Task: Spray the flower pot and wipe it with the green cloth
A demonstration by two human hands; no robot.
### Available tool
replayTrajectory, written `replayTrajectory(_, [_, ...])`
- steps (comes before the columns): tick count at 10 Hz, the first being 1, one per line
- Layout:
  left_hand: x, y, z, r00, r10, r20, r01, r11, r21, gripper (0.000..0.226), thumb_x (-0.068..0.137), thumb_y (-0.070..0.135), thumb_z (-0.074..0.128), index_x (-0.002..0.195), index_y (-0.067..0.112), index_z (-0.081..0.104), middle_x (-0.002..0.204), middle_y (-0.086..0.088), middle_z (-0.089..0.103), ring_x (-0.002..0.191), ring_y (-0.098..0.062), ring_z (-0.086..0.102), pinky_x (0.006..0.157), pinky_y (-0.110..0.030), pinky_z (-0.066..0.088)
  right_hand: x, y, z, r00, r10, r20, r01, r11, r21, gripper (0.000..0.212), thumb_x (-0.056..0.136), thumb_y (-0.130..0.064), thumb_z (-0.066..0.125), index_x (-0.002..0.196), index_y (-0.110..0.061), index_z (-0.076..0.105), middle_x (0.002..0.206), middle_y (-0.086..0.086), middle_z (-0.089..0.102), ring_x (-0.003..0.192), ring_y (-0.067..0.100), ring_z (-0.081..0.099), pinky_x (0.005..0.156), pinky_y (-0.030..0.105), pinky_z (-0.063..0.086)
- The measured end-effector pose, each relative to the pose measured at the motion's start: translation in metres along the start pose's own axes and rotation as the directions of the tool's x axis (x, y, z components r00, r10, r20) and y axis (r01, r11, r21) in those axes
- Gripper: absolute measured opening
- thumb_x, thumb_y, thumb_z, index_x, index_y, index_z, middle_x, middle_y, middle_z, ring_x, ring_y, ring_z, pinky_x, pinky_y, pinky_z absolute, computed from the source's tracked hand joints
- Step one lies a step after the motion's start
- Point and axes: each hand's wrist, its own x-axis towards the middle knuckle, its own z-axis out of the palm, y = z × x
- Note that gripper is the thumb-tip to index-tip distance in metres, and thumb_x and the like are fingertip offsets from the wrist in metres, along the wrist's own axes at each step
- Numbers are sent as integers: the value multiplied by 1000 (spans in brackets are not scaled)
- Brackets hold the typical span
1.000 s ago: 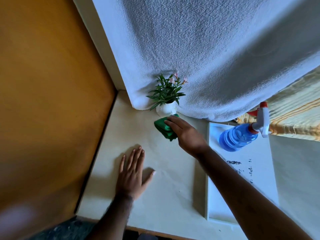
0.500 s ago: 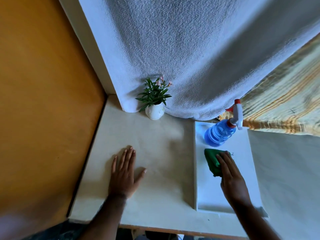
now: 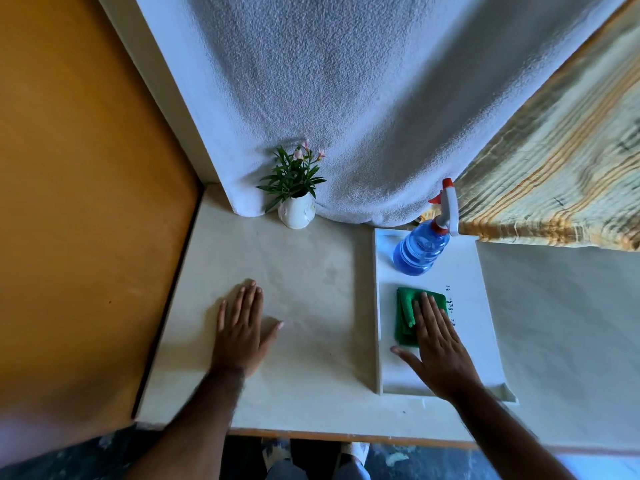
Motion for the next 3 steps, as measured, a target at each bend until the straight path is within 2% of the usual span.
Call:
replayTrajectory(1, [4,6,-18,997,-13,81,16,999,-29,105,96,78,-1,156,3,42,166,-14,42,153,-32,41,124,-65,33,8,-15,-18,994,-90,-54,91,996,17,97,100,-72,40,158,5,30,170,22,22,158,34,21,123,54,32])
replayTrajectory(2, [19,9,-46,1000,25,18,-24,998,-54,102,97,78,2,158,5,40,168,-10,41,156,-27,38,127,-63,30,36,-36,-48,971,-197,-133,200,980,12,94,100,-69,43,159,4,31,170,22,22,158,34,22,121,54,34])
replayTrajectory(3, [42,17,-87,991,96,-97,-98,995,-13,93,101,73,14,159,5,39,168,-11,41,156,-27,38,126,-63,33,66,-57,-92,953,-250,-168,256,967,11,94,102,-70,40,156,6,35,167,24,26,157,35,25,122,53,33])
